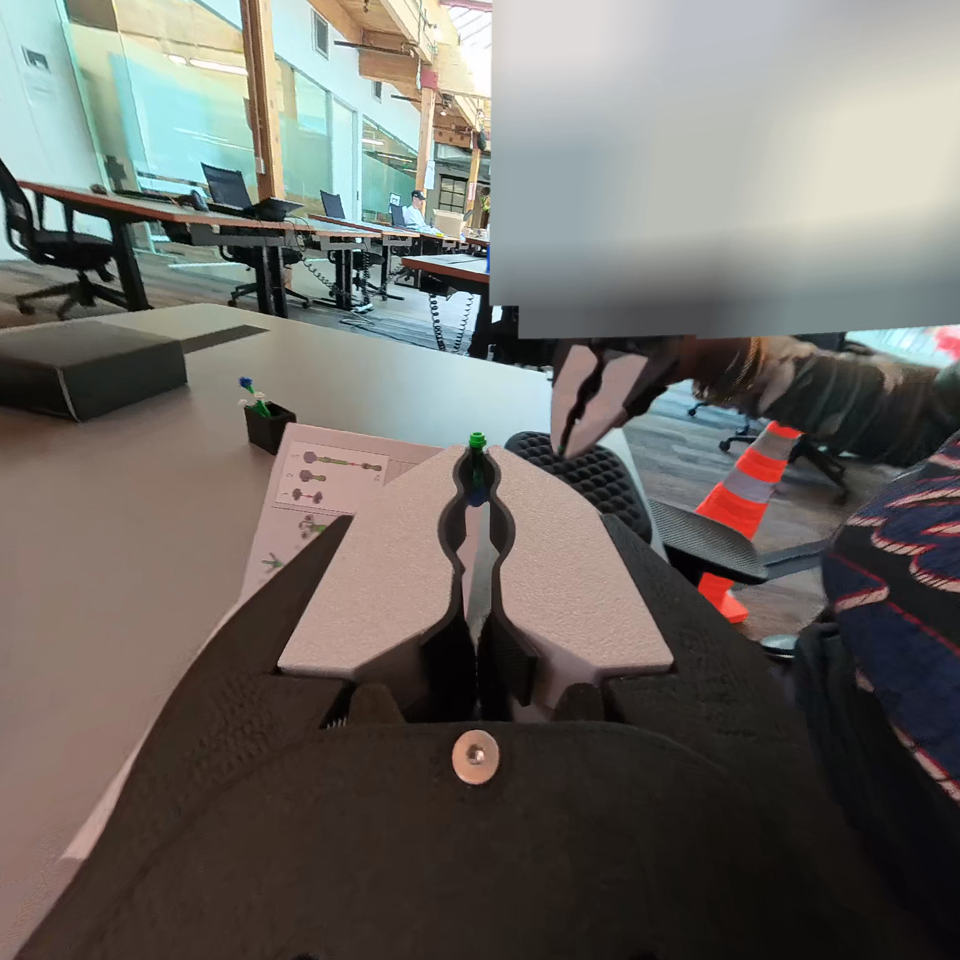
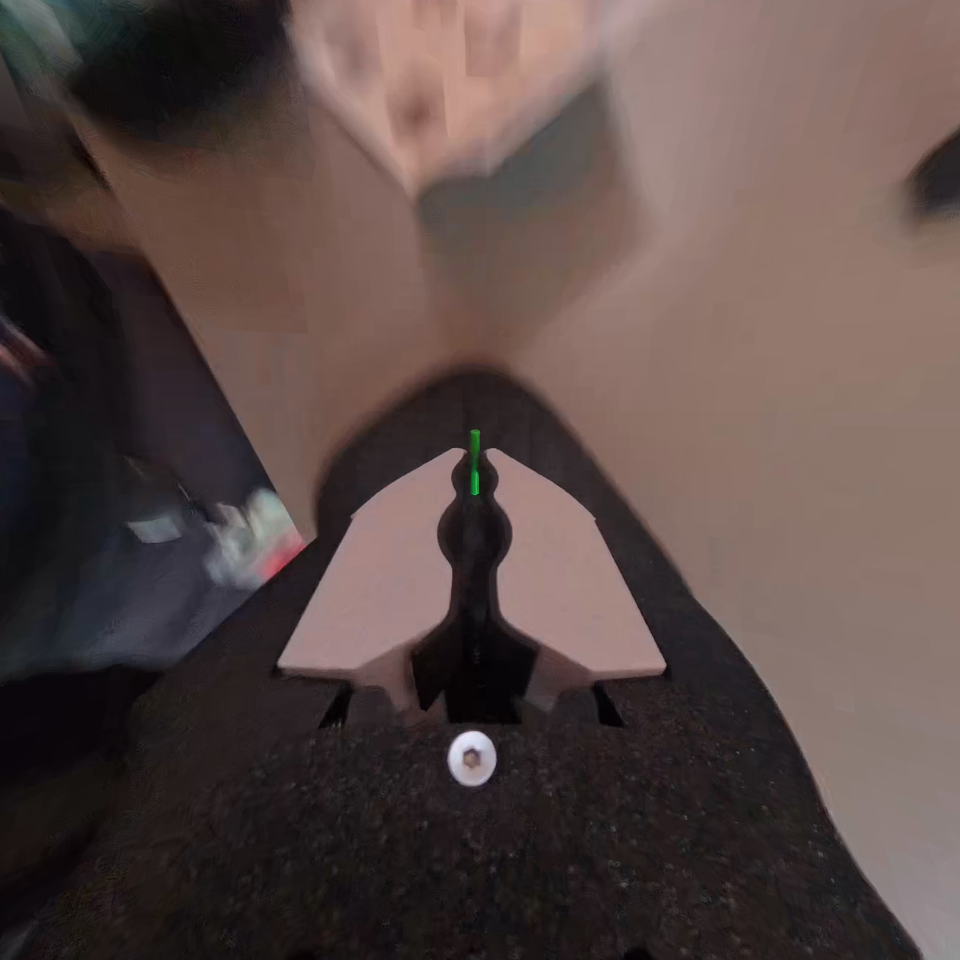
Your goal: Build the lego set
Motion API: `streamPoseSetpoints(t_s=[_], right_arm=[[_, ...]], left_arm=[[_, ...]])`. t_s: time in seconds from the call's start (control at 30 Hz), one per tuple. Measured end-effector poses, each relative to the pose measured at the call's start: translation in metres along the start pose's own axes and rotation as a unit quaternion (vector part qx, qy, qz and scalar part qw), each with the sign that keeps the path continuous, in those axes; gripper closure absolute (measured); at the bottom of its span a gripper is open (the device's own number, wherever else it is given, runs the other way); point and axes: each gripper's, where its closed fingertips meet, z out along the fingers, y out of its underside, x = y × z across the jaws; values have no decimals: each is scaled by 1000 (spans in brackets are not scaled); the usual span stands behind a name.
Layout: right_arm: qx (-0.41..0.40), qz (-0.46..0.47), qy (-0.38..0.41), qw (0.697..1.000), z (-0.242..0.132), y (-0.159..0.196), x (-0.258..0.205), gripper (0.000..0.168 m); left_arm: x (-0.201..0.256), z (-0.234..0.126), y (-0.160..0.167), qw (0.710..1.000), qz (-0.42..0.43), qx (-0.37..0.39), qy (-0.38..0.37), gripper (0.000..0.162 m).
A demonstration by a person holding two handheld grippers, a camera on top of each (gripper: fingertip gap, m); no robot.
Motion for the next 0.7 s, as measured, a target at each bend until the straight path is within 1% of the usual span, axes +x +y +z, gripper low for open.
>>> streamPoseSetpoints(t_s=[0.03, 0.07, 0.1, 0.13, 0.17, 0.2, 0.3, 0.33, 0.37, 0.43, 0.5, 0.63, 0.7], right_arm=[[113, 19, -22, 993, -9, -32, -5, 165], [230, 38, -48, 971, -23, -63, -10, 165], [333, 66, -78, 937, -36, -90, -14, 165], [413, 95, -109, 899, -44, -109, -17, 165], [471, 113, -138, 864, -46, -124, -22, 165], [511, 131, -161, 834, -41, -136, -25, 165], [582, 204, -229, 754, -20, -160, -28, 166], [596, 222, -242, 733, -14, -165, -26, 166], [598, 229, -247, 728, -5, -168, -26, 165], [583, 217, -233, 747, 14, -171, -31, 166], [566, 206, -225, 766, 25, -173, -38, 165], [537, 187, -189, 800, 37, -171, -39, 165], [528, 178, -178, 811, 40, -169, -39, 165]], left_arm=[[1, 1, -1, 1000, -16, 4, 9, 159], [4, 1, -1, 999, -30, 7, 20, 159], [5, 2, 0, 999, -43, 7, 29, 159], [6, 4, 1, 998, -54, 2, 34, 159], [6, 5, 3, 998, -59, -5, 35, 159], [7, 6, 5, 998, -57, -11, 36, 159], [8, 8, 9, 998, -50, -22, 35, 159], [8, 8, 9, 998, -49, -23, 36, 159], [8, 8, 9, 998, -50, -24, 33, 159], [6, 8, 10, 998, -57, -26, 31, 159], [5, 9, 12, 997, -61, -33, 30, 159], [7, 14, 21, 996, -55, -66, 30, 159], [6, 15, 23, 995, -54, -75, 25, 159]])
